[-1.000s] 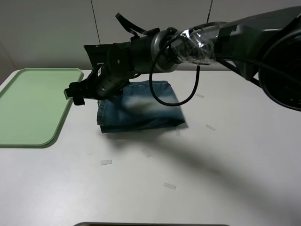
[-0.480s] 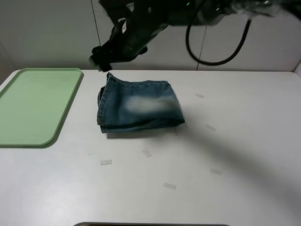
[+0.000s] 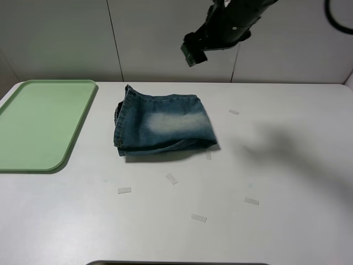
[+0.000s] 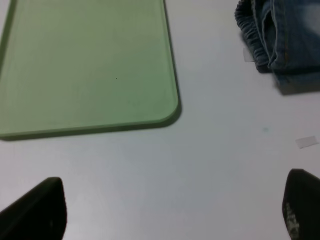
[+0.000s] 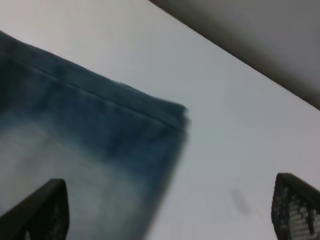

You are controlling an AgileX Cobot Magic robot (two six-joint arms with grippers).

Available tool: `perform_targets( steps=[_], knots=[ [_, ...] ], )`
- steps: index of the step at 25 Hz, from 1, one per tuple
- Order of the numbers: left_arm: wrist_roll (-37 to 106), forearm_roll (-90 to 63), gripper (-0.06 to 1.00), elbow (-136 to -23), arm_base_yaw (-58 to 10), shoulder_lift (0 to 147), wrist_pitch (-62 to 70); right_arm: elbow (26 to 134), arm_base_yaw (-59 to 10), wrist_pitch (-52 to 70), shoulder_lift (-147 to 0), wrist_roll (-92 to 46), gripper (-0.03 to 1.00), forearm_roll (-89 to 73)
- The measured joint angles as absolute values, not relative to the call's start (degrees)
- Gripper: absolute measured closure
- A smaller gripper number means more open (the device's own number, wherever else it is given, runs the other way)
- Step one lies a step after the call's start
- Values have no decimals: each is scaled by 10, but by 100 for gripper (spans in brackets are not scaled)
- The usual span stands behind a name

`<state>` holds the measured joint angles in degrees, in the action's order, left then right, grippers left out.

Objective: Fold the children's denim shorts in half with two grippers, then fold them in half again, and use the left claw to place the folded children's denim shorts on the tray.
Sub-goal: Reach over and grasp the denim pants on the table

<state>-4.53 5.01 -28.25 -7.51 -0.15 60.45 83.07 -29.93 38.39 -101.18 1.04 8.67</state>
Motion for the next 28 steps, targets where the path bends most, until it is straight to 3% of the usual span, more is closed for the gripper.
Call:
perform_targets(
  steps=[17,28],
  knots=[
    [-45,50,9,-283,-75,-2,605,542,-132,308,-709,29,34,115],
    [-45,50,9,-283,-75,-2,605,358,-97,288,-447,43,34,107]
  ],
)
